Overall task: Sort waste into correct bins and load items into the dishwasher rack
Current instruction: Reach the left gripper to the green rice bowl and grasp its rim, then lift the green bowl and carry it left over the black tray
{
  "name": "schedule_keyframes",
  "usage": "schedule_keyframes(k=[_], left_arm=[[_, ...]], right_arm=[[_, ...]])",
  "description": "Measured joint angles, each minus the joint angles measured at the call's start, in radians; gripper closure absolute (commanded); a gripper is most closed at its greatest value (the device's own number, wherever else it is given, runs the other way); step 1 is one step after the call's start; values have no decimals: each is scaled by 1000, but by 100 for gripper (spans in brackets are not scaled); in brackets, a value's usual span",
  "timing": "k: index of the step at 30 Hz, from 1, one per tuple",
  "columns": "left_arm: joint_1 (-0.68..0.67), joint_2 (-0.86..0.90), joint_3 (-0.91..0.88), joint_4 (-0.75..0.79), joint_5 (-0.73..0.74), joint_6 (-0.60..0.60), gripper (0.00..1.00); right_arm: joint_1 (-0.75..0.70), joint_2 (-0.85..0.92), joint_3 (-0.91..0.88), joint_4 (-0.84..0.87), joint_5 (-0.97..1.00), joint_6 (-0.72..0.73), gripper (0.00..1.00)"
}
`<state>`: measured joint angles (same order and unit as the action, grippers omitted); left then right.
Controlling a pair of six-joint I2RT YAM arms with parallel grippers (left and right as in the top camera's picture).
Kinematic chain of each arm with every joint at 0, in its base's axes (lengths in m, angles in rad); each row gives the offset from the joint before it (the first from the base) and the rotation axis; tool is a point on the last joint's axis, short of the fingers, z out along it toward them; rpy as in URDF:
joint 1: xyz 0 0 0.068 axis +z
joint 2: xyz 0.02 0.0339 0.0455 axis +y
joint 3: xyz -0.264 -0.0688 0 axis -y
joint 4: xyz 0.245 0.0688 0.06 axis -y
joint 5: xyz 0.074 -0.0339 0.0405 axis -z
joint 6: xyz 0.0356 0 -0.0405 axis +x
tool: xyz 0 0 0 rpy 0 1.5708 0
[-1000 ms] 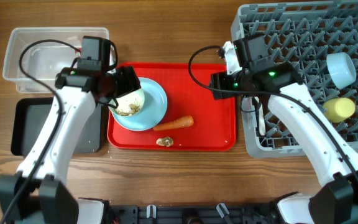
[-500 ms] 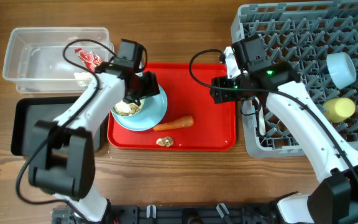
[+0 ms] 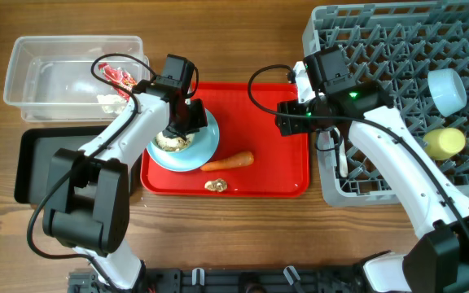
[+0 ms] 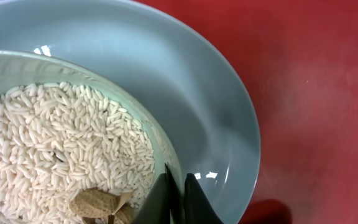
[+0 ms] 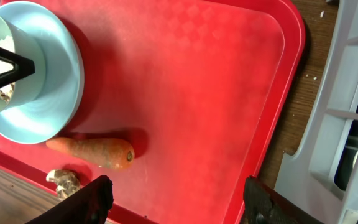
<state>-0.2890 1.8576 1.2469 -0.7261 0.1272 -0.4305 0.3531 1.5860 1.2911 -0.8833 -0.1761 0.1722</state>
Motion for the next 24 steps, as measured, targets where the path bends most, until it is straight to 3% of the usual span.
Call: schedule_keyframes(k=[24], left_arm=[[9,-249,0,-218,-22,0,96]], right_arm=[[0,0,0,-19,1,0,30]])
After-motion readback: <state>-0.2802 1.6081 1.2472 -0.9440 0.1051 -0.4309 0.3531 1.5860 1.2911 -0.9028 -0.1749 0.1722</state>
